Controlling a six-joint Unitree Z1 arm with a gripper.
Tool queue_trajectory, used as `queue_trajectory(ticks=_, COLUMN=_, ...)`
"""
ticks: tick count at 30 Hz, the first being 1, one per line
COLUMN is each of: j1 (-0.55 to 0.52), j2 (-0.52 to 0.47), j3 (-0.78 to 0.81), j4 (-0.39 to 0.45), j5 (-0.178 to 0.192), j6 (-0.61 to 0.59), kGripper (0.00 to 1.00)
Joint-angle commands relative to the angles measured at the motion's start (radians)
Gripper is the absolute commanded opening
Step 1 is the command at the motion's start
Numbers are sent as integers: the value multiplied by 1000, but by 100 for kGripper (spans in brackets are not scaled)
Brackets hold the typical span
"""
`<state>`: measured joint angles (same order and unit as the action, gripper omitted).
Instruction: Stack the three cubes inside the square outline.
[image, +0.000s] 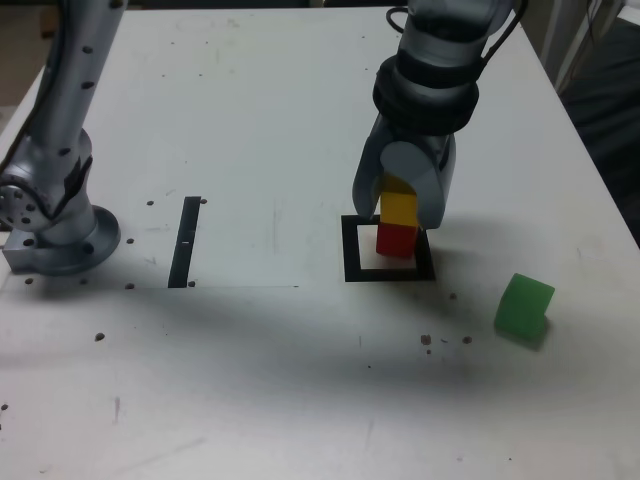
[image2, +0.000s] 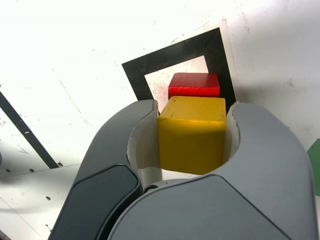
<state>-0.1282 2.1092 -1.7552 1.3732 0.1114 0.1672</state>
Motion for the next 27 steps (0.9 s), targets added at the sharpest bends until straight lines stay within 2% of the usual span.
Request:
queue_trajectory(ticks=1, j1=-1, j2=8, j3=-1, j4=2, j5=0, j6=2, kGripper=29)
queue_trajectory(ticks=3, j1=0, j2=11, j3=0, j4=2, j5=-1, j6=2, kGripper=40)
queue_trajectory(ticks=8, j1=1, j2=14, j3=12, j4=-2, j5=-8, j6=2, kGripper=89)
queue_trajectory(ticks=10, j1=2, j2=14, j3=16, j4=-4, j5=-10, j6=2, kGripper=99)
queue_trajectory(ticks=20, j1=3, j2=-3, j3=35, j4=-18, j5=-10, j6=1, kGripper=100)
queue_trajectory(ticks=27, j1=3, j2=-65, j3=82, j4=-62, j5=11, j6=-5, kGripper=100)
